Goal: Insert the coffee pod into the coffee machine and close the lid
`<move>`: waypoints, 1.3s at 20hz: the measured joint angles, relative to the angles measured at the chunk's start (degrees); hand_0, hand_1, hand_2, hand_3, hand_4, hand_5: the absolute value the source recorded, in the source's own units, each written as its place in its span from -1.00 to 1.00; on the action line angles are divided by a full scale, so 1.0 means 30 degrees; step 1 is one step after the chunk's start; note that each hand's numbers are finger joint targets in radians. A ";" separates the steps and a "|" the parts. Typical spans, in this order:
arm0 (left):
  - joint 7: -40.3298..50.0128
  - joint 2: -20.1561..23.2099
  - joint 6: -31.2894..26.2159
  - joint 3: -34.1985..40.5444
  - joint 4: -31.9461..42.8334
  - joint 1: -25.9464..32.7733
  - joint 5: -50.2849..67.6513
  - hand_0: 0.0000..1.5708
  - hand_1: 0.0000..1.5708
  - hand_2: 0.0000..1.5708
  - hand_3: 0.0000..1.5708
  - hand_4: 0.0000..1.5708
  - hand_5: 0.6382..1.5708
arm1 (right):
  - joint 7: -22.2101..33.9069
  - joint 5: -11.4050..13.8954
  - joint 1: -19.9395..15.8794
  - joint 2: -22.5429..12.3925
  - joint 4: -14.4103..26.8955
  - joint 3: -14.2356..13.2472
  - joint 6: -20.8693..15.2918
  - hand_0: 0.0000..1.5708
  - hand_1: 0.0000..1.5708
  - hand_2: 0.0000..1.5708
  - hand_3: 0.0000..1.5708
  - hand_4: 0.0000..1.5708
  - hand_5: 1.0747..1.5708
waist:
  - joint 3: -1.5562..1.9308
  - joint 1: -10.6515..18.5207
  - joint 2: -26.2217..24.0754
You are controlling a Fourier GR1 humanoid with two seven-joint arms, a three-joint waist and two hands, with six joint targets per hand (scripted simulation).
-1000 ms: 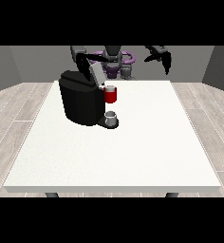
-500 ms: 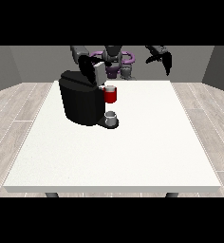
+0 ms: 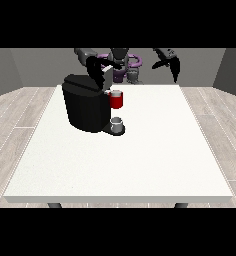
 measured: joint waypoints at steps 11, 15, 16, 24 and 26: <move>-0.0195 -0.0122 -0.0415 -0.0508 0.0106 -0.1145 0.0068 -1.00 -1.00 -1.00 -1.00 -0.47 1.00 | 0.2703 0.2063 -0.0935 -0.1562 -0.0956 0.0417 -0.0850 -1.00 -1.00 -1.00 -1.00 -0.88 1.00 | 0.0262 0.1592 0.0884; -0.0283 -0.0179 -0.0708 -0.0673 0.0217 -0.1702 0.0228 -1.00 -1.00 -1.00 -1.00 -0.53 1.00 | 0.4418 0.2333 -0.0936 -0.2051 -0.2035 0.0195 -0.0985 -1.00 -1.00 -1.00 -1.00 -0.89 1.00 | 0.0348 0.2210 0.1342; -0.0294 -0.0183 -0.0736 -0.0731 0.0230 -0.1842 0.0204 -1.00 -1.00 -1.00 -1.00 -0.54 1.00 | 0.4842 0.2416 -0.0952 -0.2258 -0.2344 0.0131 -0.0973 -1.00 -1.00 -1.00 -1.00 -1.00 1.00 | 0.0366 0.2391 0.1507; -0.0518 -0.0308 -0.1304 -0.1203 0.0321 -0.2900 0.0345 -1.00 -1.00 -1.00 -1.00 -1.00 1.00 | 0.8057 0.2848 -0.1325 -0.3891 -0.4257 -0.0677 -0.0624 -1.00 -1.00 -1.00 -1.00 -1.00 1.00 | 0.0621 0.4174 0.2591; -0.0516 -0.0324 -0.1448 -0.1321 0.0299 -0.3221 0.0375 -1.00 -1.00 -1.00 -1.00 -0.74 1.00 | 0.8491 0.3059 -0.1412 -0.4433 -0.4699 -0.0882 -0.0384 -1.00 -1.00 -1.00 -1.00 -1.00 1.00 | 0.0636 0.4628 0.2878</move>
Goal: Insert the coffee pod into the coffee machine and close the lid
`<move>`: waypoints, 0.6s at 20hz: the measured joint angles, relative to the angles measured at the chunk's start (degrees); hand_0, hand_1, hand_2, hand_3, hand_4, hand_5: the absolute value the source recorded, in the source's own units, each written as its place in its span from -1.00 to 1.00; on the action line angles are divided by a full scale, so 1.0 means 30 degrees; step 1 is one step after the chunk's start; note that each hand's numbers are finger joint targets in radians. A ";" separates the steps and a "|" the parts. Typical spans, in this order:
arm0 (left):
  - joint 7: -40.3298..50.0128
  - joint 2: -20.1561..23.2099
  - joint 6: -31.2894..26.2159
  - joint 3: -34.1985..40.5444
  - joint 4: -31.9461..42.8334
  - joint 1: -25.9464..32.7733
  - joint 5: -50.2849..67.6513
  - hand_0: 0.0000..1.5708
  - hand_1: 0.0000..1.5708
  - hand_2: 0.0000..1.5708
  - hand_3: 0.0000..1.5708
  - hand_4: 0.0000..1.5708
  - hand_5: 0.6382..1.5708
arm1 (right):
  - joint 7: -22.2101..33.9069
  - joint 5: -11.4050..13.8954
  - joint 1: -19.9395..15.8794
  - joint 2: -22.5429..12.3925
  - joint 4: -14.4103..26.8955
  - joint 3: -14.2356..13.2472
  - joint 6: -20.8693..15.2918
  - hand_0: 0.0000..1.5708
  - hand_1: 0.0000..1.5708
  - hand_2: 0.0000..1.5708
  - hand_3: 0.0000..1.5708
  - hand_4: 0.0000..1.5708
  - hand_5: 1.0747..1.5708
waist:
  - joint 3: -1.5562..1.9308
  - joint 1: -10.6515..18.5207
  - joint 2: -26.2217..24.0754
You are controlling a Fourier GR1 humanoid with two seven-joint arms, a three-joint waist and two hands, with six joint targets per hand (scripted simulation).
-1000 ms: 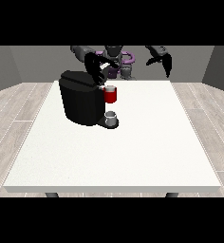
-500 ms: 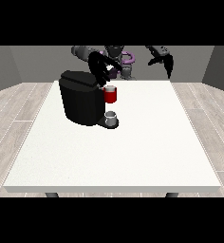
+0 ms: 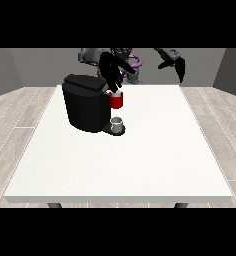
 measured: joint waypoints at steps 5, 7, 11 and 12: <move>0.0109 -0.0161 -0.0346 -0.0399 -0.0043 -0.0964 0.0062 -1.00 -1.00 -1.00 -1.00 -0.65 1.00 | 0.0807 0.0324 0.0013 -0.0886 -0.1091 -0.0509 0.0690 -1.00 -1.00 -1.00 -1.00 -1.00 1.00 | 0.0085 0.1012 0.0894; 0.0217 -0.0232 -0.0379 -0.0547 -0.0091 -0.1378 0.0020 -1.00 -1.00 -1.00 -1.00 -0.59 1.00 | -0.0072 -0.0049 -0.0672 -0.0583 -0.1128 -0.0789 0.0476 -1.00 -1.00 -1.00 -1.00 -1.00 1.00 | -0.0035 0.1729 0.1278; 0.0633 -0.0483 -0.0479 -0.1028 -0.0494 -0.2203 -0.0073 -1.00 -1.00 -1.00 -1.00 -0.59 1.00 | -0.2630 -0.0796 -0.2174 0.0675 -0.1382 -0.0342 0.0437 -1.00 -1.00 -1.00 -1.00 -0.87 1.00 | -0.0567 0.2942 0.2156; 0.0708 -0.0478 -0.0539 -0.1094 -0.0587 -0.2368 -0.0074 -1.00 -1.00 -1.00 -1.00 -0.58 1.00 | -0.3152 -0.0849 -0.2501 0.0871 -0.1291 -0.0265 0.0385 -1.00 -1.00 -1.00 -1.00 -0.87 1.00 | -0.0638 0.3075 0.2317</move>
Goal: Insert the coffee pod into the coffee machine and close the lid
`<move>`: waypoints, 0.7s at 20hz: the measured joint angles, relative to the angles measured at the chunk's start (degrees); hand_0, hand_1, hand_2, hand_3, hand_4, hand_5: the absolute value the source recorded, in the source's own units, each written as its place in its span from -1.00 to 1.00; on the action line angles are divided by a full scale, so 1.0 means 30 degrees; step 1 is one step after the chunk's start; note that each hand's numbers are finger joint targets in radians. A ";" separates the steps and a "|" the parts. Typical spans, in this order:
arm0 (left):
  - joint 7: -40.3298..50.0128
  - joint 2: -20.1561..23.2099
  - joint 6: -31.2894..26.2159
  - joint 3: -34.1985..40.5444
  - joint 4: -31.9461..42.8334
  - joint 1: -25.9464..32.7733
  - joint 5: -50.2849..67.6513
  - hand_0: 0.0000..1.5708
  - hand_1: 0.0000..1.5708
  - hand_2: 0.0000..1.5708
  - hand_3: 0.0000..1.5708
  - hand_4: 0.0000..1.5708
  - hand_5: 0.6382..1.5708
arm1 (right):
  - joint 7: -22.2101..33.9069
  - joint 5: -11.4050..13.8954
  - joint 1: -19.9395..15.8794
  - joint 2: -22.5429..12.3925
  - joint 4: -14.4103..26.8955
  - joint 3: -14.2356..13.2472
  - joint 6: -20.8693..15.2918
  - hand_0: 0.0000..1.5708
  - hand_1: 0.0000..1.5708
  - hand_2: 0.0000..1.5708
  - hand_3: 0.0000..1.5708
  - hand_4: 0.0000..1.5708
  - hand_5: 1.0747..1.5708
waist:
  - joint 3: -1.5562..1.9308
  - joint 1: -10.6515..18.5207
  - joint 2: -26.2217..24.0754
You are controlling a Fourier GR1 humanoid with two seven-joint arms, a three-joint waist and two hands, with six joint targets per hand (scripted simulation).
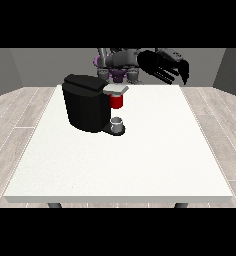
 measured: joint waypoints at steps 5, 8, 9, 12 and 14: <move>0.0406 -0.0207 0.0138 -0.0324 -0.0613 0.0170 -0.0136 -1.00 -1.00 -1.00 -1.00 -0.66 1.00 | -0.2571 -0.0177 -0.0458 0.1204 0.0876 0.0474 -0.0202 -1.00 -1.00 -1.00 -1.00 -1.00 1.00 | -0.0180 -0.0215 -0.0014; 0.0723 -0.0177 0.0294 -0.0227 -0.0699 0.0387 -0.0037 -1.00 -1.00 -1.00 -1.00 -0.66 1.00 | -0.3826 -0.0113 -0.0413 0.2256 0.1121 0.1108 -0.0401 -1.00 -1.00 -1.00 -1.00 -1.00 1.00 | -0.0221 -0.0646 -0.0401; 0.0721 -0.0159 0.0412 -0.0073 -0.0694 0.0458 -0.0005 -1.00 -1.00 -1.00 -1.00 -0.66 1.00 | -0.4269 -0.0233 -0.0388 0.2508 0.1164 0.1266 -0.0253 -1.00 -1.00 -1.00 -1.00 -0.78 1.00 | -0.0229 -0.0940 -0.0515; 0.0529 -0.0127 0.0517 0.0090 -0.0650 0.1555 0.0047 -1.00 -1.00 -1.00 -1.00 -0.66 1.00 | -0.5481 -0.0382 0.0271 0.3450 0.1144 0.1875 -0.0093 -1.00 -1.00 -1.00 -1.00 -0.76 1.00 | -0.0243 -0.1722 -0.1296; 0.0435 0.0016 0.0531 0.0318 -0.0526 0.2225 0.0129 -1.00 -1.00 -1.00 -1.00 -0.66 1.00 | -0.5963 -0.0393 0.0707 0.4300 0.1118 0.2355 -0.0230 -1.00 -1.00 -1.00 -1.00 -0.67 1.00 | -0.0248 -0.2253 -0.1963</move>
